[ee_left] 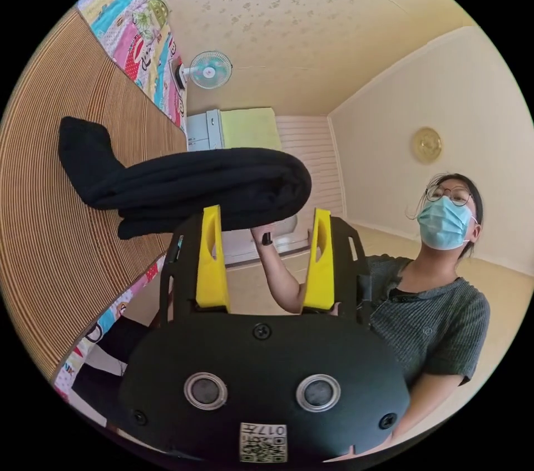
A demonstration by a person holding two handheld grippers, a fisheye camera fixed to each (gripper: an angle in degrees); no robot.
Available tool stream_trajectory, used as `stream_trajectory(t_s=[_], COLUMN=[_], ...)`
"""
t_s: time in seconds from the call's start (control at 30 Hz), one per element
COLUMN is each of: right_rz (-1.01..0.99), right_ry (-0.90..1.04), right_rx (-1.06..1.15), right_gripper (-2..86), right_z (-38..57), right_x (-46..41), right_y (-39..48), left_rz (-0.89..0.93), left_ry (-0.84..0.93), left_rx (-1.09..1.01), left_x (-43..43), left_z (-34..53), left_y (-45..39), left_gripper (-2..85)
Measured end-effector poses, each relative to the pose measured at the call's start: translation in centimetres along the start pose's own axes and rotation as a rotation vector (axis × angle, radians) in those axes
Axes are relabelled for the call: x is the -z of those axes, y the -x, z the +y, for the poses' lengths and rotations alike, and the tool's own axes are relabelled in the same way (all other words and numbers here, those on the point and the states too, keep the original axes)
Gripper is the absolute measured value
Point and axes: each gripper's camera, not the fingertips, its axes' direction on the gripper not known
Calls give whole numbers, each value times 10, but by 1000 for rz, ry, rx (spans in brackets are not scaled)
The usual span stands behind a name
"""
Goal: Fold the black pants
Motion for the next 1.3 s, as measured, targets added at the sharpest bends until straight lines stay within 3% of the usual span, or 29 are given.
stream_trajectory(t_s=[0.3,0.53,0.73,0.83,1.03,1.17,1.23,1.3], right_rz=[-274,-233,-37,25,125,277,426,714], right_ry=[-36,36,215,267,288,228,174,140], right_rx=[52,107,226,360,606,582,456,323], right_gripper=[21,21,18,16,12,9,9,8], right_z=[-18,-10,0,12,23,-12,-39,-79], right_x=[-48,-83,-122,-141,-181,-194,-188,-180], right_y=[73,119,173,219,309,316,292,239], left_rz=[179,262,215,97,43,-78,-169,-267], left_ry=[58,76,190,215,217,184,170,168], left_rx=[-270,-357,-422,-561,-792,-739,-610,-449], left_x=[-43,-33,-51,-62,-89,-103,-106,-111], left_z=[2,-4,-5,11,33,-8,-45,-92], left_y=[-118,-172,-218,-254,-332,-335,-307,-258], left_gripper=[226,220,178,100,87,87,89,94])
